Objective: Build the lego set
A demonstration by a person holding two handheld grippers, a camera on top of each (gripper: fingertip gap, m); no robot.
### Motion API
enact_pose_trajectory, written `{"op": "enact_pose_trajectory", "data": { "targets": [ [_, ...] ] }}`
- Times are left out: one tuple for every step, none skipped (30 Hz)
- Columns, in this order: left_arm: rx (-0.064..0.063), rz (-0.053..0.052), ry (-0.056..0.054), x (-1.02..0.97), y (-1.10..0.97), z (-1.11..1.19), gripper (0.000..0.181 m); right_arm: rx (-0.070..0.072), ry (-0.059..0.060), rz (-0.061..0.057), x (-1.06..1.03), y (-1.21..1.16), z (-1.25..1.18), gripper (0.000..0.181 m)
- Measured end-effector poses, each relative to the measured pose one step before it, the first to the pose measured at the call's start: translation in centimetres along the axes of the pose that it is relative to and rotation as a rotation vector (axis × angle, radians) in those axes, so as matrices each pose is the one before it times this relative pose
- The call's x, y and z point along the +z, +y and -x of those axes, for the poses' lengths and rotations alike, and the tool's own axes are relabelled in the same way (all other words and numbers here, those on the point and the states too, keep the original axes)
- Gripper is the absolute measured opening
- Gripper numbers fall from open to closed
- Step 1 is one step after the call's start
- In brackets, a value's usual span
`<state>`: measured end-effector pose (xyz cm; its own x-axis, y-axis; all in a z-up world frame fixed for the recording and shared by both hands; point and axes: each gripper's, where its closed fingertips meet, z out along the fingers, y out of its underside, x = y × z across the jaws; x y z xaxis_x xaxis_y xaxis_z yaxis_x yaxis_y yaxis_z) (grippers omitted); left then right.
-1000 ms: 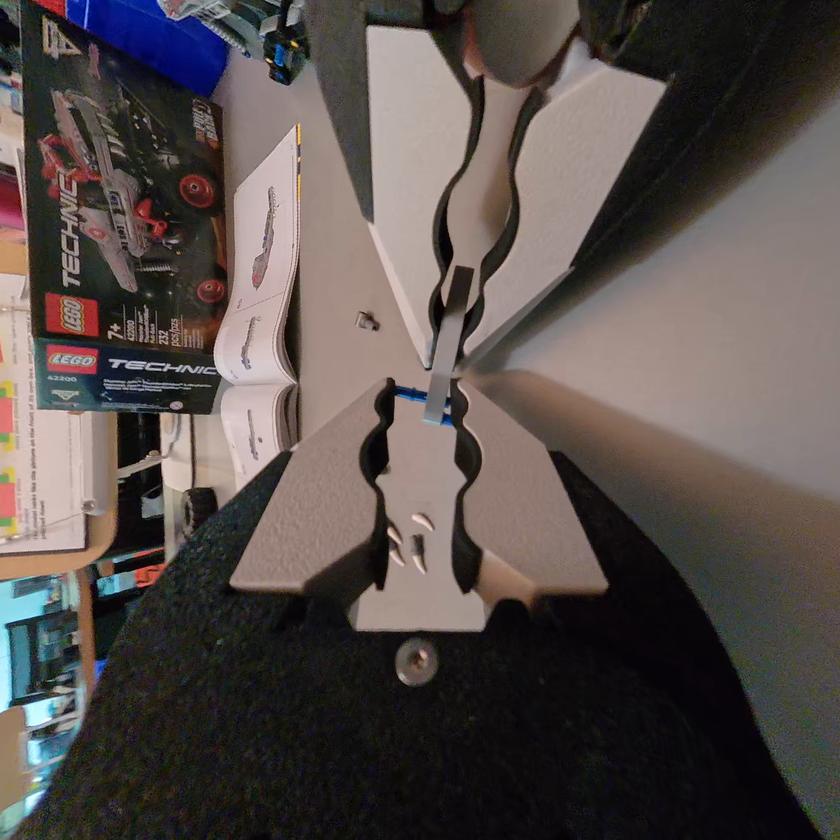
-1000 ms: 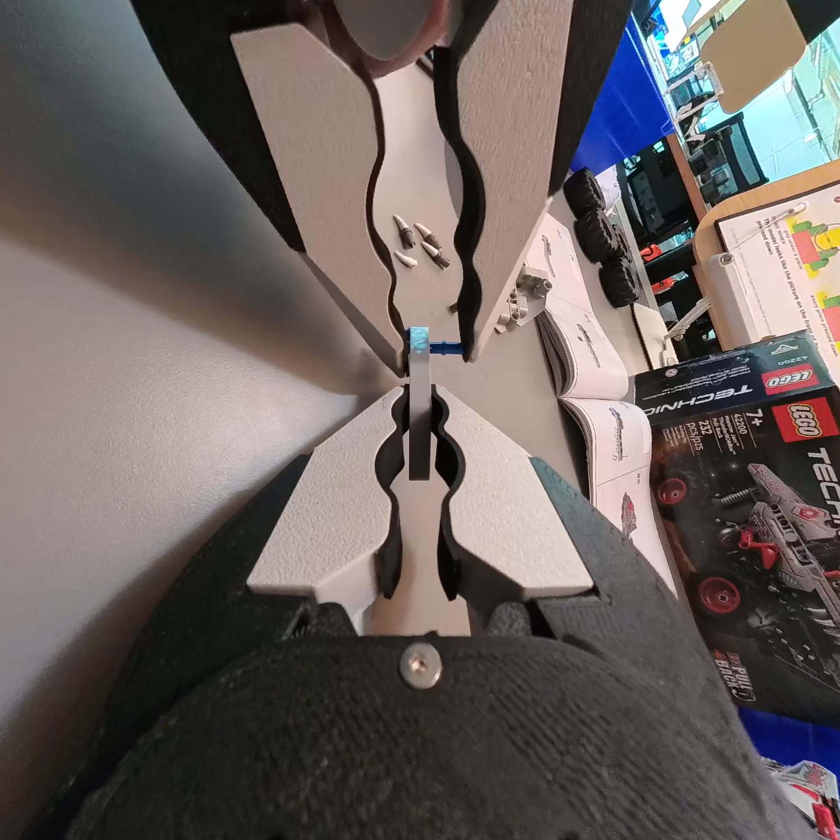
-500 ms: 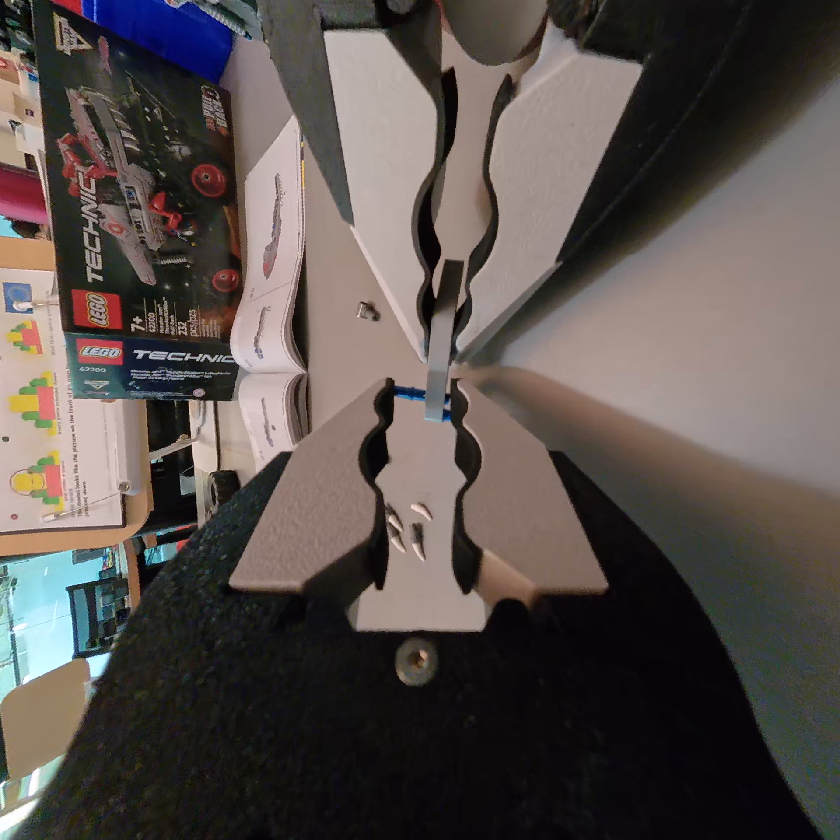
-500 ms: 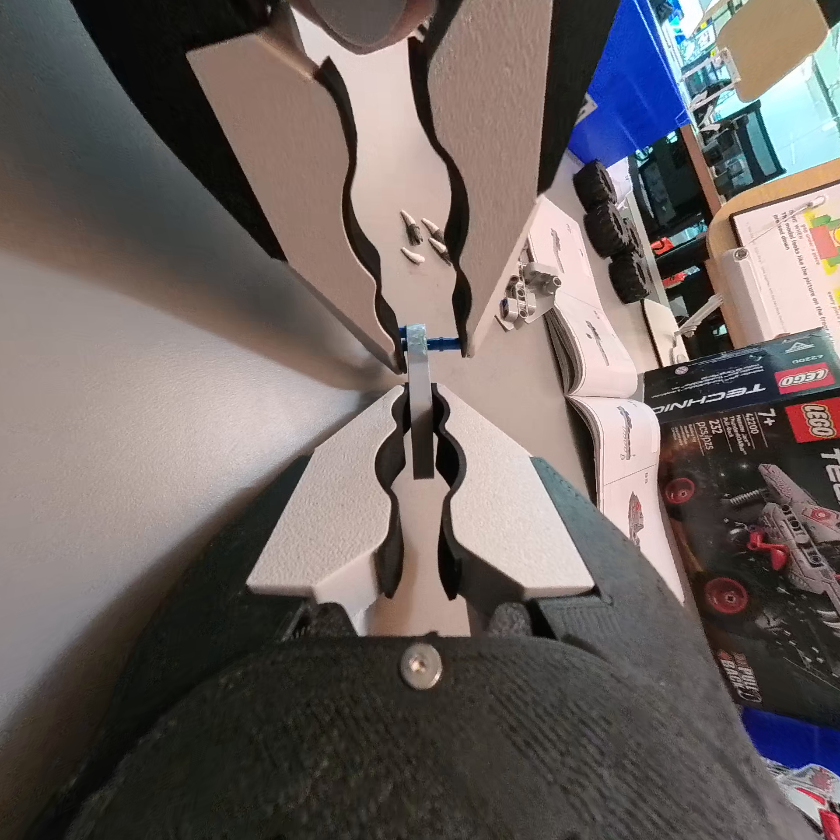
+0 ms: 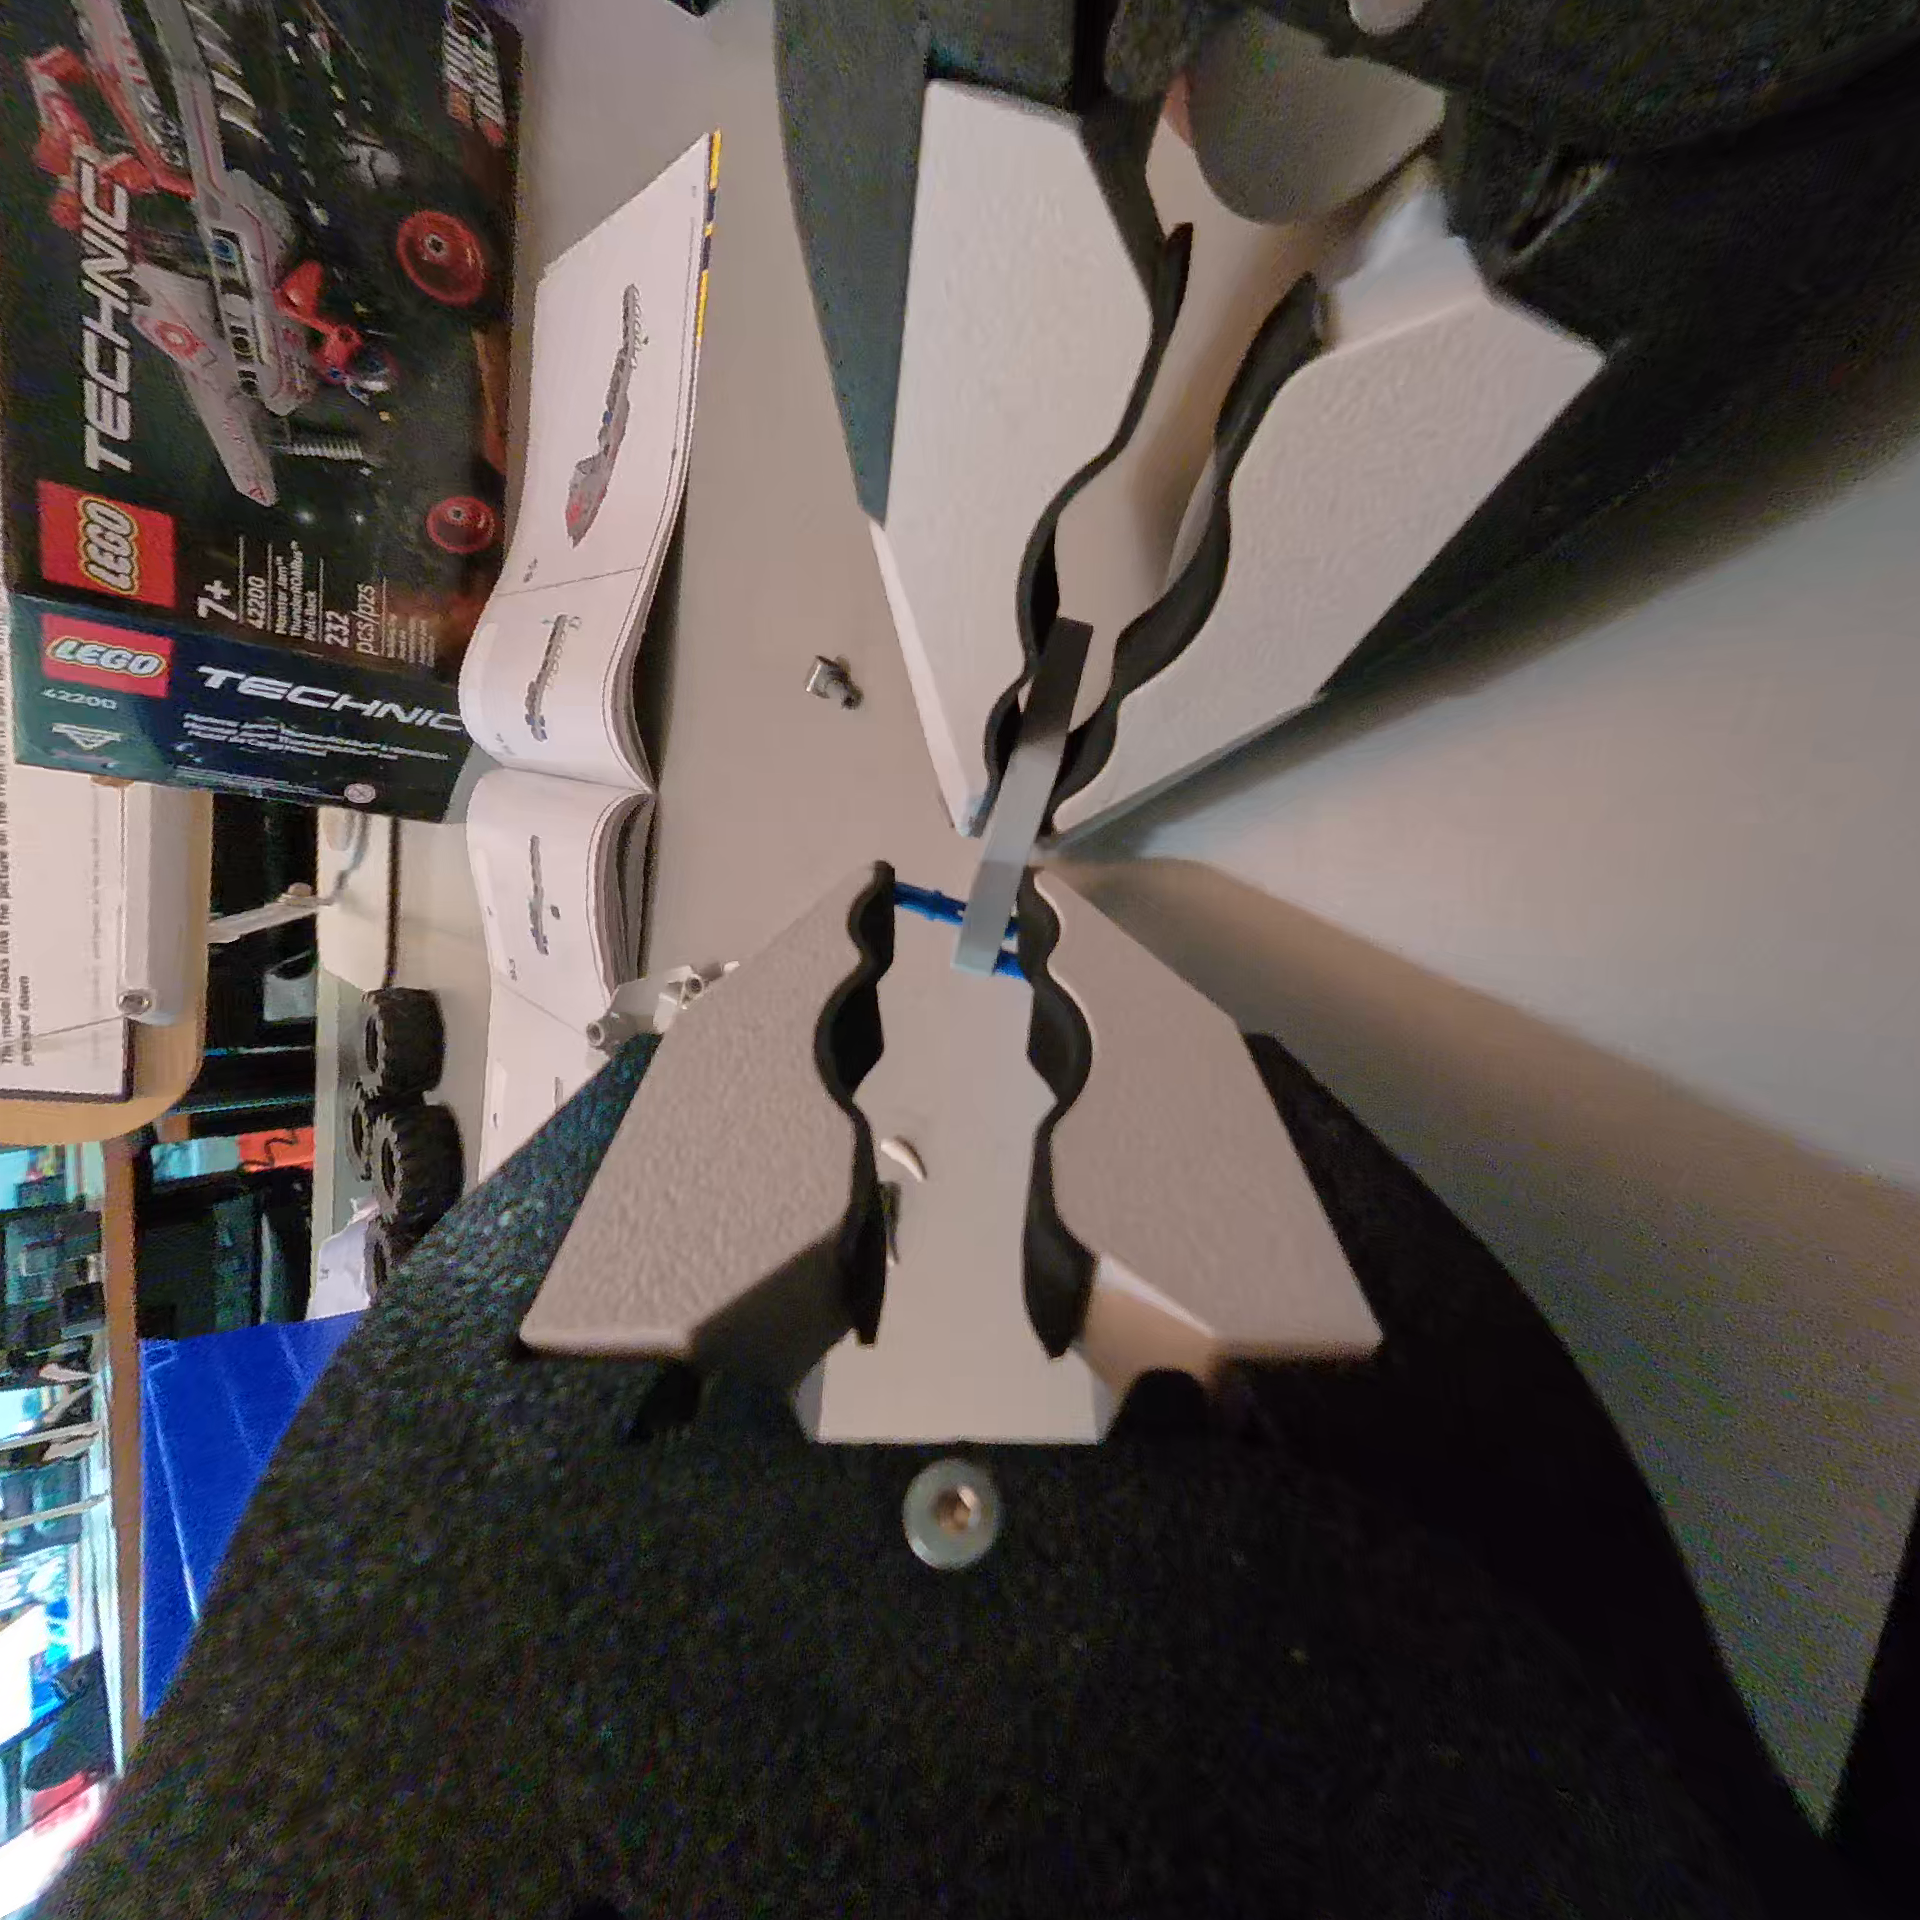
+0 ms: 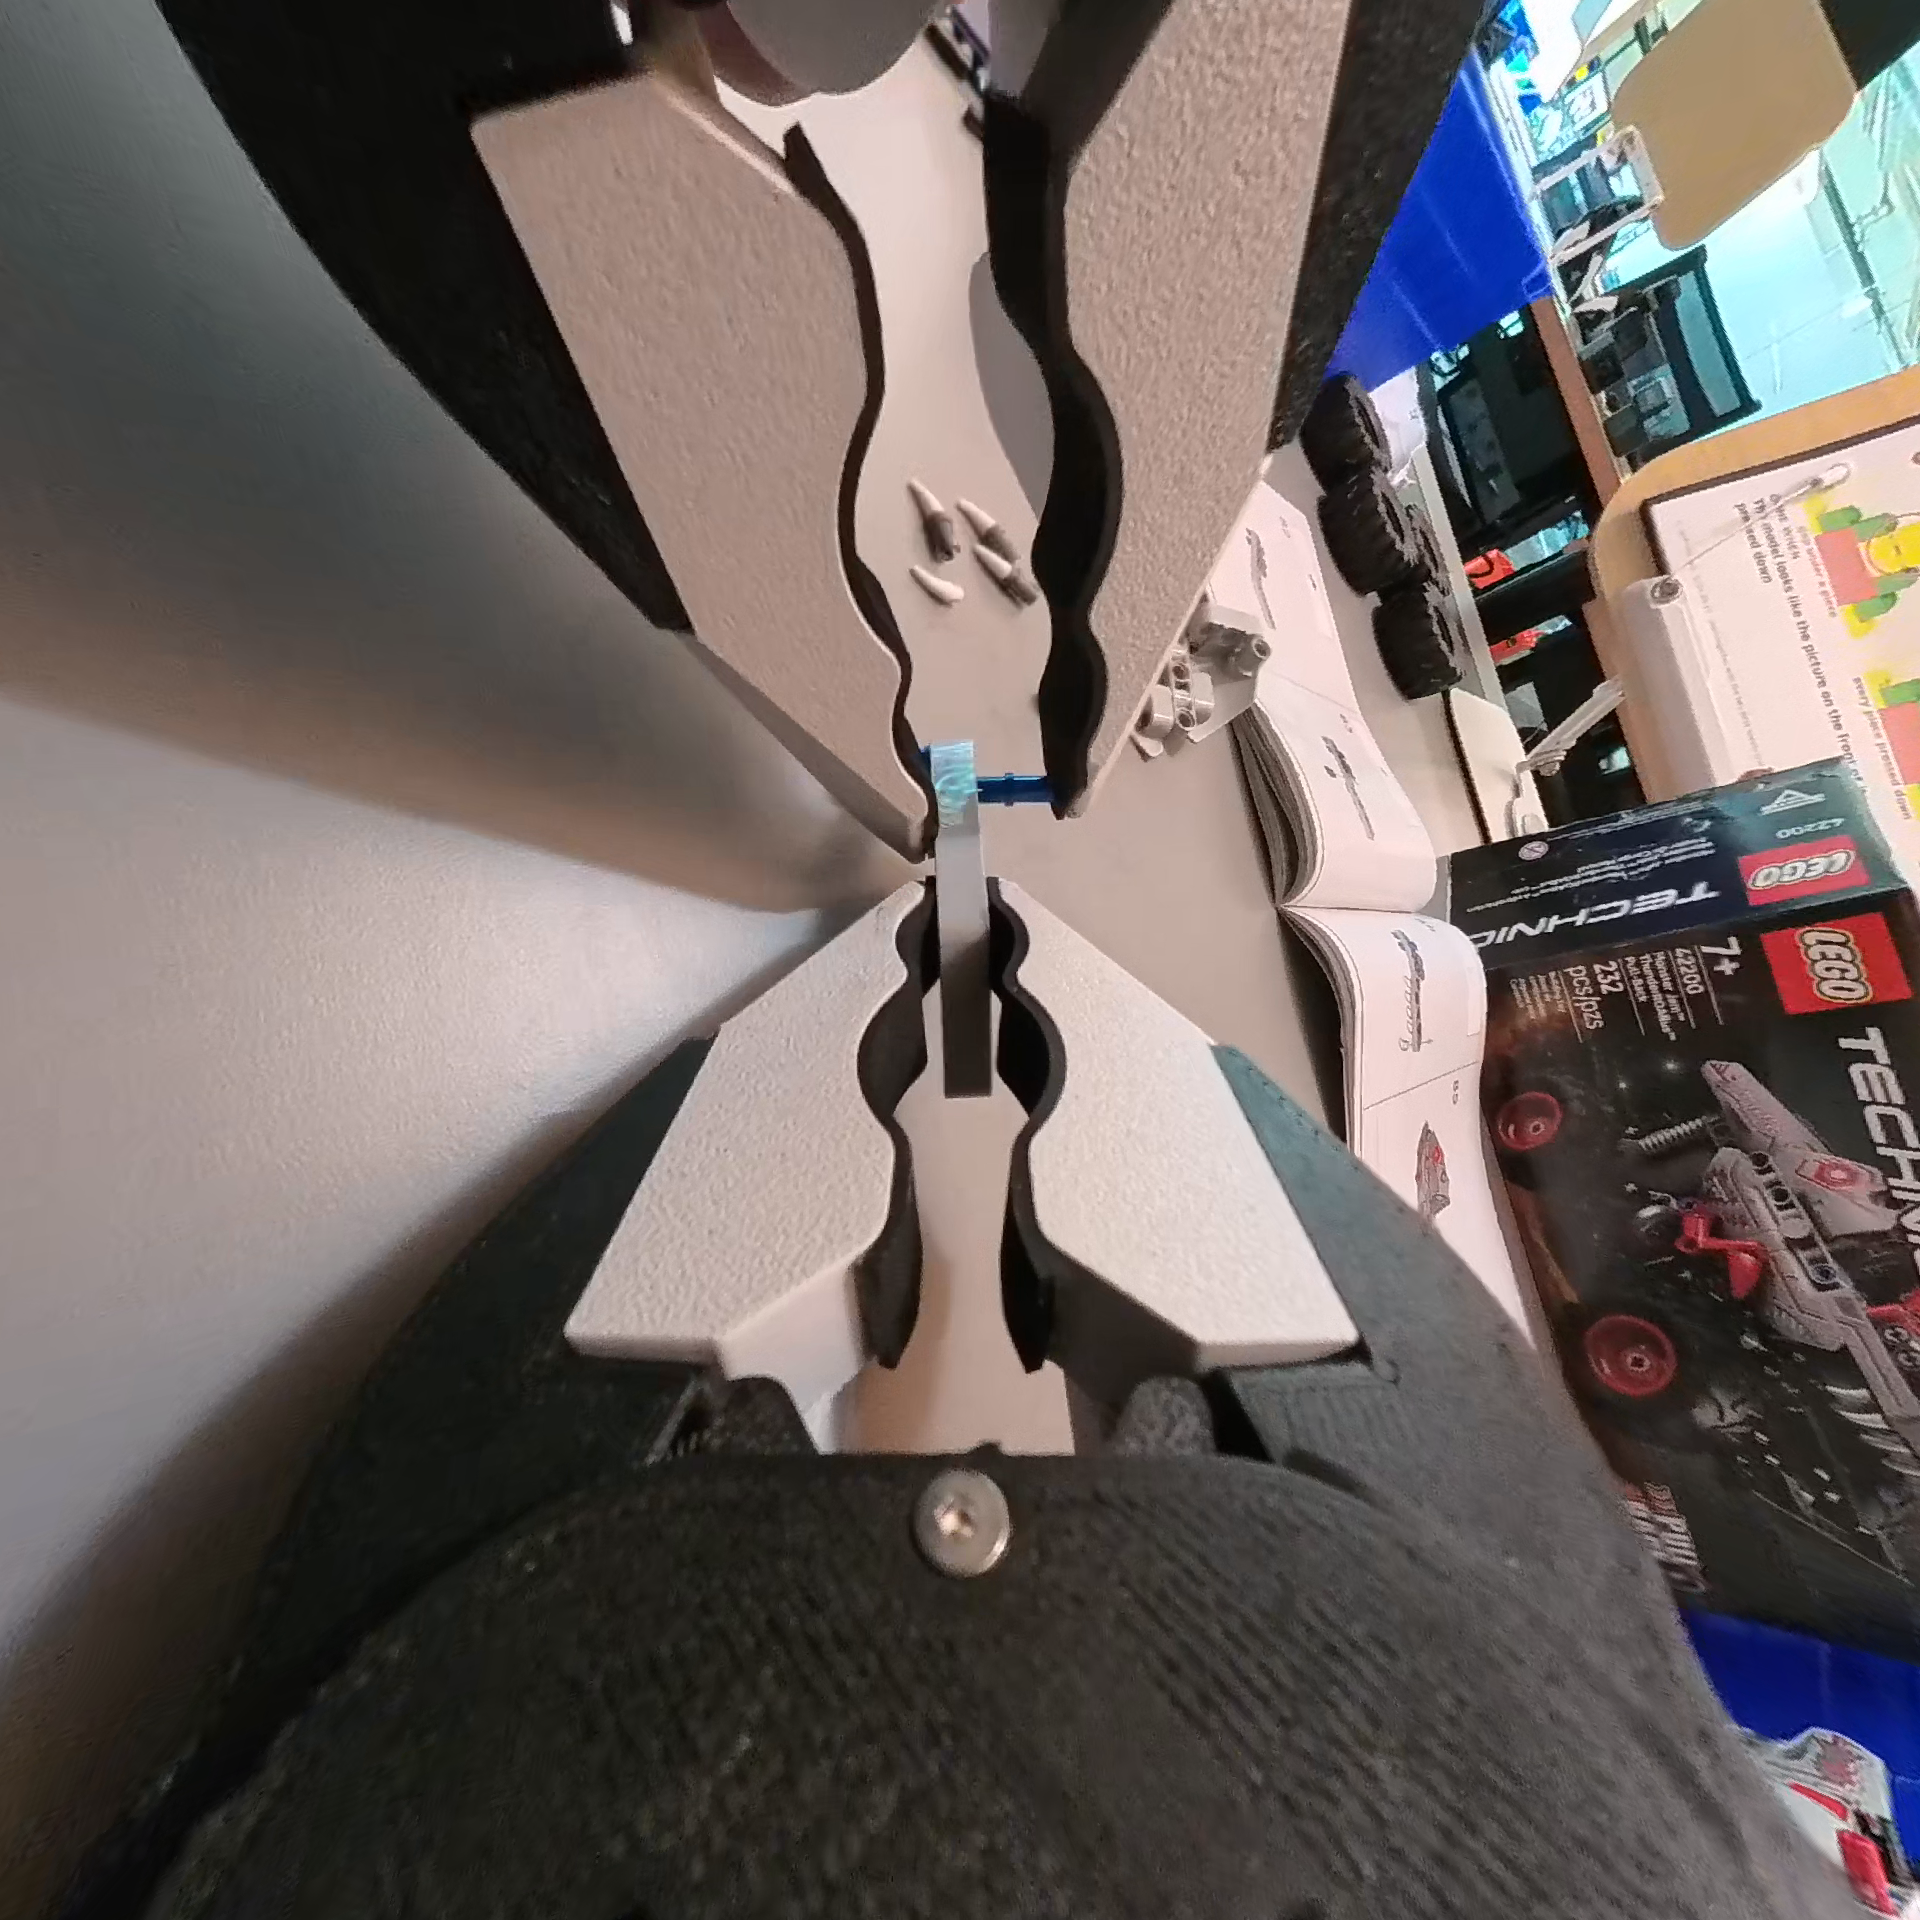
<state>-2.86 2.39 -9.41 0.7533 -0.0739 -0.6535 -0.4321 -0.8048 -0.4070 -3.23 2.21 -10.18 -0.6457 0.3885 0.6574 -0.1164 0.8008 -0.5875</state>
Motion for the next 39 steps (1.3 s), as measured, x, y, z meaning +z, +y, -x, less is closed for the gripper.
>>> {"op": "enact_pose_trajectory", "data": {
  "targets": [
    [0.0140, -0.0093, -0.0112, 0.041, 0.106, -0.094, 0.020, -0.0149, 0.0031, 0.0056, 0.022, 0.037, 0.055, 0.006],
    [0.0199, -0.0072, -0.0131, 0.000, 0.086, -0.043, 0.020, -0.0081, -0.0015, 0.0051, 0.024, 0.018, 0.072, 0.006],
    [0.0184, -0.0050, -0.0147, -0.004, 0.026, 0.007, 0.019, 0.0004, -0.0040, 0.0022, 0.024, 0.005, 0.037, 0.007],
    [0.0103, -0.0046, -0.0073, 0.021, 0.032, -0.010, 0.019, 0.0025, -0.0027, -0.0015, 0.003, -0.006, 0.017, 0.006],
    [0.0047, -0.0061, -0.0046, 0.037, 0.047, -0.034, 0.019, -0.0004, 0.0001, 0.0019, 0.000, 0.002, 0.007, 0.007],
    [0.0072, -0.0017, -0.0005, 0.056, 0.143, -0.225, 0.014, -0.0025, 0.0025, 0.0047, 0.017, 0.017, -0.002, 0.007],
    [0.0086, -0.0073, -0.0188, 0.035, 0.039, -0.074, 0.013, -0.0019, 0.0012, 0.0010, 0.027, -0.020, 0.018, 0.007],
    [-0.0088, -0.0034, -0.0199, -0.059, 0.000, 0.067, 0.014, -0.0045, -0.0042, 0.0081, 0.038, 0.055, 0.082, 0.007],
    [-0.0197, -0.0042, -0.0193, -0.059, -0.067, 0.224, 0.014, -0.0076, 0.0025, 0.0020, -0.012, 0.004, 0.018, 0.007],
    [-0.0109, -0.0113, -0.0129, -0.002, -0.170, 0.135, 0.015, 0.0028, 0.0074, -0.0031, -0.033, -0.031, -0.100, 0.007],
    [0.0045, -0.0194, -0.0227, 0.020, -0.175, 0.233, 0.015, 0.0174, 0.0020, -0.0100, -0.054, -0.046, -0.147, 0.006],
    [-0.0017, -0.0129, -0.0126, 0.020, -0.094, 0.155, 0.015, 0.0219, -0.0032, -0.0158, -0.080, -0.057, -0.123, 0.006],
    [-0.0119, -0.0003, 0.0016, 0.036, 0.013, 0.004, 0.016, 0.0110, 0.0016, -0.0064, -0.040, -0.025, -0.096, 0.006],
    [-0.0082, -0.0024, 0.0121, 0.044, -0.009, -0.087, 0.018, -0.0077, 0.0060, 0.0024, 0.004, 0.010, -0.009, 0.006],
    [-0.0090, -0.0143, 0.0236, -0.023, -0.119, -0.179, 0.028, -0.0118, 0.0071, -0.0001, -0.024, -0.022, 0.005, 0.006],
    [-0.0272, -0.0144, 0.0098, -0.086, -0.081, 0.147, 0.036, -0.0048, 0.0016, -0.0060, -0.031, -0.060, 0.003, 0.006],
    [-0.0311, -0.0104, 0.0212, -0.147, 0.003, 0.115, 0.039, 0.0021, -0.0002, -0.0044, -0.030, -0.025, -0.017, 0.006],
    [-0.0282, -0.0147, 0.0373, -0.194, -0.049, -0.048, 0.043, 0.0026, 0.0005, -0.0009, -0.013, -0.005, -0.027, 0.006],
    [-0.0320, -0.0130, 0.0264, -0.234, 0.001, 0.138, 0.044, -0.0058, 0.0025, -0.0030, -0.030, -0.030, 0.008, 0.006],
    [-0.0254, -0.0124, 0.0449, -0.230, 0.038, -0.119, 0.044, -0.0106, 0.0032, -0.0040, -0.038, -0.054, 0.041, 0.006],
    [-0.0246, -0.0118, 0.0555, -0.241, 0.076, -0.254, 0.045, -0.0137, 0.0049, -0.0042, -0.062, -0.049, 0.047, 0.006],
    [-0.0359, -0.0106, 0.0272, -0.258, 0.126, 0.186, 0.045, -0.0185, 0.0035, -0.0083, -0.108, -0.092, 0.108, 0.006],
    [-0.0440, -0.0136, 0.0213, -0.245, 0.117, 0.338, 0.042, -0.0173, 0.0050, -0.0093, -0.119, -0.100, 0.095, 0.006],
    [-0.0437, -0.0163, 0.0443, -0.217, 0.080, 0.034, 0.039, -0.0124, 0.0027, -0.0052, -0.123, -0.067, 0.104, 0.006],
    [-0.0431, -0.0202, 0.0395, -0.173, -0.042, 0.085, 0.036, -0.0089, 0.0015, -0.0042, -0.095, -0.033, 0.066, 0.006],
    [-0.0413, -0.0222, 0.0099, -0.126, -0.192, 0.501, 0.032, -0.0045, -0.0035, -0.0039, -0.065, -0.039, 0.071, 0.006],
    [-0.0285, -0.0171, 0.0143, -0.045, -0.259, 0.403, 0.029, 0.0036, -0.0116, -0.0040, -0.068, -0.055, 0.116, 0.006],
    [-0.0164, -0.0071, 0.0299, 0.051, -0.268, 0.190, 0.029, 0.0176, -0.0174, -0.0021, -0.098, -0.020, 0.103, 0.006],
    [-0.0065, 0.0076, 0.0208, 0.172, -0.188, 0.344, 0.028, 0.0255, -0.0226, -0.0030, -0.116, -0.030, 0.135, 0.006],
    [0.0125, 0.0162, 0.0116, 0.271, -0.112, 0.495, 0.027, 0.0227, -0.0278, -0.0071, -0.174, -0.085, 0.216, 0.006],
    [0.0236, 0.0220, 0.0186, 0.353, -0.007, 0.406, 0.027, 0.0198, -0.0216, -0.0062, -0.195, -0.068, 0.124, 0.009],
    [0.0199, 0.0275, 0.0339, 0.416, 0.092, 0.157, 0.026, 0.0179, -0.0170, -0.0017, -0.182, -0.007, 0.073, 0.014],
    [0.0122, 0.0334, 0.0342, 0.465, 0.174, 0.103, 0.026, 0.0147, -0.0215, 0.0010, -0.157, 0.033, 0.169, 0.015],
    [0.0090, 0.0238, 0.0137, 0.475, 0.070, 0.319, 0.026, 0.0122, -0.0197, 0.0060, -0.109, 0.081, 0.179, 0.015],
    [0.0100, 0.0180, 0.0228, 0.480, 0.090, 0.108, 0.025, 0.0070, -0.0117, 0.0099, -0.082, 0.118, 0.104, 0.015],
    [0.0090, 0.0220, 0.0417, 0.431, 0.174, -0.280, 0.023, 0.0014, -0.0087, 0.0096, -0.078, 0.103, 0.105, 0.015],
    [0.0110, 0.0184, 0.0308, 0.334, 0.111, -0.247, 0.022, -0.0006, -0.0106, 0.0074, -0.101, 0.092, 0.167, 0.014],
    [0.0203, 0.0081, 0.0190, 0.242, -0.020, -0.204, 0.022, 0.0020, -0.0084, 0.0084, -0.129, 0.089, 0.121, 0.015],
    [0.0229, 0.0043, 0.0122, 0.220, -0.022, -0.179, 0.022, 0.0078, -0.0008, 0.0056, -0.127, 0.090, -0.005, 0.018]
  ]
}}
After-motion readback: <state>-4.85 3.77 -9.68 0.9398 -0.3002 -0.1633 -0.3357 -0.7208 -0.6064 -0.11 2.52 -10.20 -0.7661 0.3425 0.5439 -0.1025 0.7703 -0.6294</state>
